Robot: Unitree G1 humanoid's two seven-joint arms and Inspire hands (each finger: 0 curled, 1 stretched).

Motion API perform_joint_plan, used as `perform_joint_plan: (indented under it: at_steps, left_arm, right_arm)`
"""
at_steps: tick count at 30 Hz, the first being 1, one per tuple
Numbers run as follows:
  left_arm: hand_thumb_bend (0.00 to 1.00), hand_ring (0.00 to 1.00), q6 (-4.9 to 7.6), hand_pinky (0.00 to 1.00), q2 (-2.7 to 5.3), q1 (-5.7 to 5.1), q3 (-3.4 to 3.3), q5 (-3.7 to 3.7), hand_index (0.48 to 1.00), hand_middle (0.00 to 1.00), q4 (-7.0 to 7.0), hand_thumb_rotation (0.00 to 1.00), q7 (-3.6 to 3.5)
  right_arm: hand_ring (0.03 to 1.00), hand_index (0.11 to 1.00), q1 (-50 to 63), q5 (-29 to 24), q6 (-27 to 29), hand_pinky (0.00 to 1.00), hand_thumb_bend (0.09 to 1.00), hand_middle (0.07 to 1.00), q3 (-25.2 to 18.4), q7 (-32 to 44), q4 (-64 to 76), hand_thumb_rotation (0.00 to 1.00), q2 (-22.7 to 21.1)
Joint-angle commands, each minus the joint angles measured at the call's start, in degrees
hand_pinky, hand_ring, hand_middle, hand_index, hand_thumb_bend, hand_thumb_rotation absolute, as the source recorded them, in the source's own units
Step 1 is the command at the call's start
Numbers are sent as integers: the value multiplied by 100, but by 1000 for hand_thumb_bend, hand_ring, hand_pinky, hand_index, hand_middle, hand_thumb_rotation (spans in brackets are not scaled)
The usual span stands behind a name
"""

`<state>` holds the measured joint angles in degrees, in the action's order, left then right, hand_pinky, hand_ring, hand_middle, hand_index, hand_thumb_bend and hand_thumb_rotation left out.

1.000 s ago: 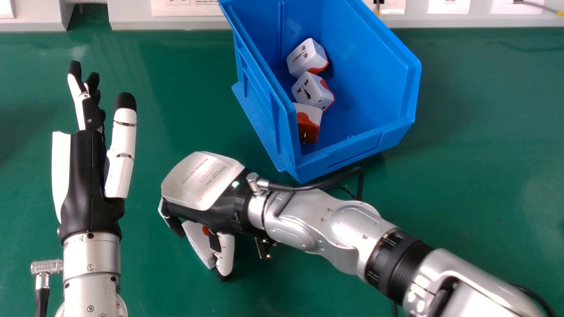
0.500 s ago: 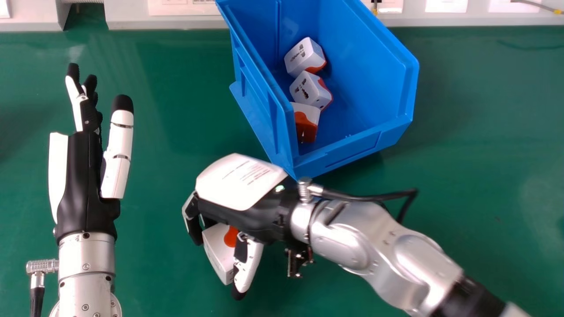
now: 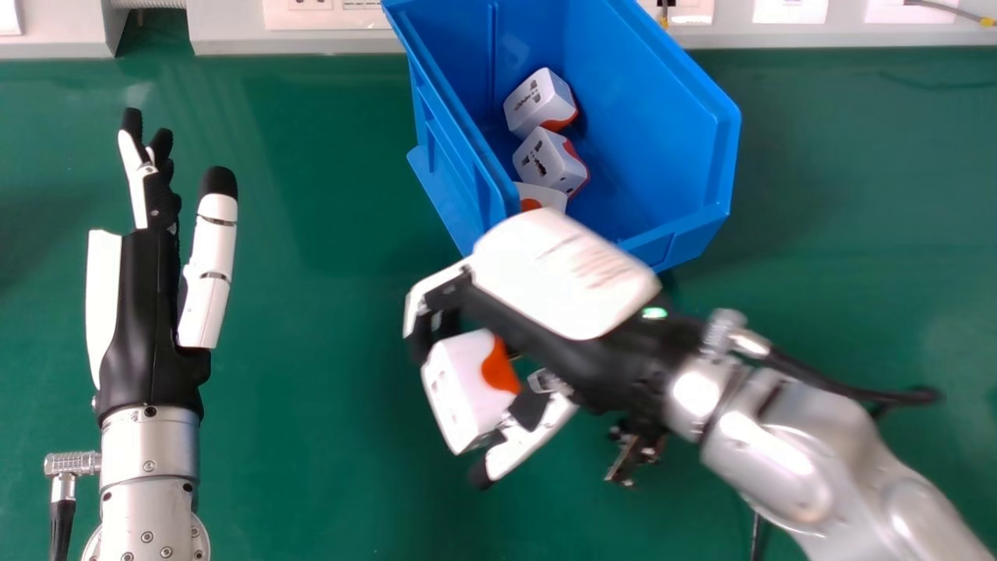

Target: Pick all objects and put in blue box

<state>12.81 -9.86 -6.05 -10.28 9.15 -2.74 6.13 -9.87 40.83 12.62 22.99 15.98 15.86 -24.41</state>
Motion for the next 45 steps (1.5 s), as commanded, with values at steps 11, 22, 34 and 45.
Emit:
perform_joint_plan:
  at_steps: [11,22,34,45]
  left_arm:
    - [401,1000,326,977,-155,158,-66,-72,1000,1000,206,1000,-32]
    - [381,1000,339,978,-139,180,-75,-124,1000,1000,226,1000,-52]
    - [377,1000,348,979,-138,145,-84,-108,1000,1000,195,1000,-61]
    - [376,1000,315,980,-111,67,-57,-78,1000,1000,72,1000,-63]
  right_arm:
    - [80,470,803,-302,121,33,487,160,-1569,-120,1209,146,-597]
    - [88,471,-118,-175,-93,42,489,169,-2059,-270,599,144,-541]
    - [80,470,-1965,184,-150,39,492,146,-1420,-697,-1316,140,-308]
    - [74,470,-3812,664,-175,34,492,143,-575,-1260,-3799,140,72]
